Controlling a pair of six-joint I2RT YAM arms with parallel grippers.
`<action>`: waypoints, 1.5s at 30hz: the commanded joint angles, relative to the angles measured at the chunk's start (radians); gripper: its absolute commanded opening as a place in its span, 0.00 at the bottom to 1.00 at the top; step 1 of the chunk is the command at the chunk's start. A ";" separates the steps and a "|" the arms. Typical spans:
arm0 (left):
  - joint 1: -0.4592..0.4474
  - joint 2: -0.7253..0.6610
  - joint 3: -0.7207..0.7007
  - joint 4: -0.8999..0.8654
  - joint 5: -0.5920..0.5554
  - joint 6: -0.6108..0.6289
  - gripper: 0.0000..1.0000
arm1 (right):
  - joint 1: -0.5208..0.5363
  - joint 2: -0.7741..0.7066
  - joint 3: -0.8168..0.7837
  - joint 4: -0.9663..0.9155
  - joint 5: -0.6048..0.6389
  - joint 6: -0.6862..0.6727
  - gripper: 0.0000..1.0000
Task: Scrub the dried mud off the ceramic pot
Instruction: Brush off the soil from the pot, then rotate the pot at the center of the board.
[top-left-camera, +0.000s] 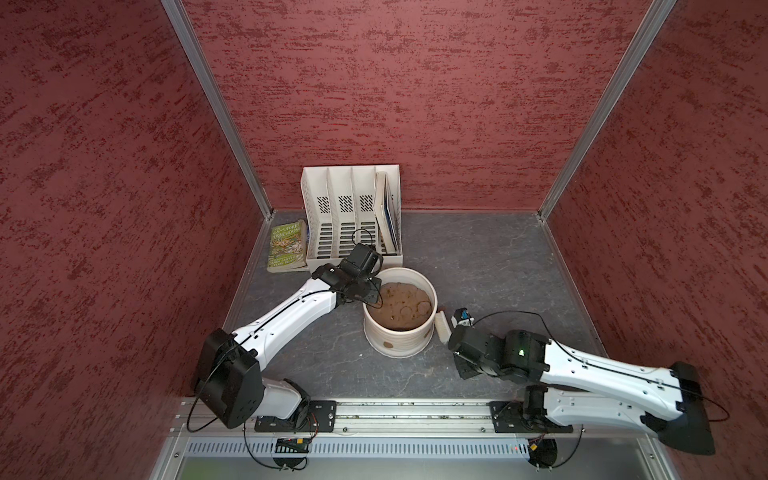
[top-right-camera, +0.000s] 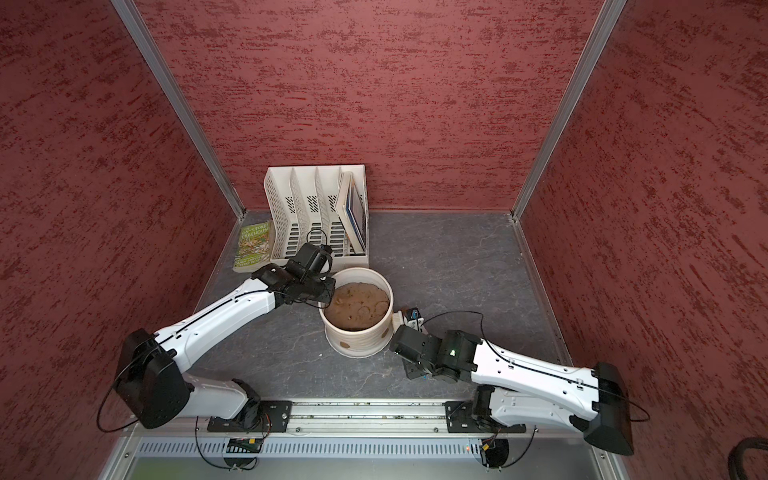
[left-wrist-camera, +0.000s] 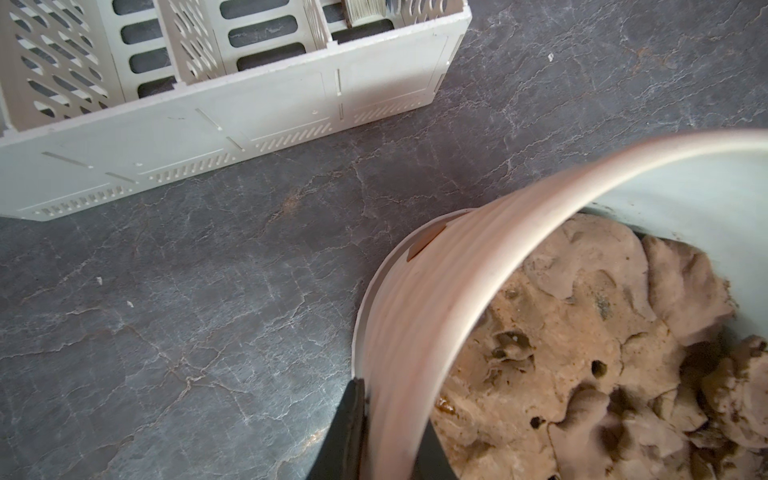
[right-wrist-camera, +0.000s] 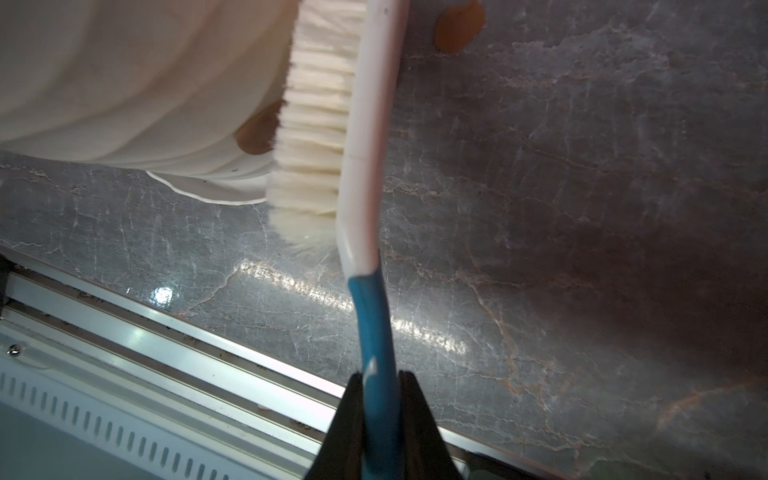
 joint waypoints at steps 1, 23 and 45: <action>-0.026 0.004 0.050 0.022 0.108 0.041 0.00 | -0.065 0.052 0.036 0.114 -0.045 -0.090 0.00; 0.003 -0.036 0.017 -0.052 0.002 -0.054 0.00 | -0.461 0.279 0.097 0.086 -0.008 -0.159 0.00; 0.040 -0.147 -0.098 0.176 0.062 -0.205 0.62 | -0.122 -0.153 -0.008 0.104 0.012 -0.015 0.00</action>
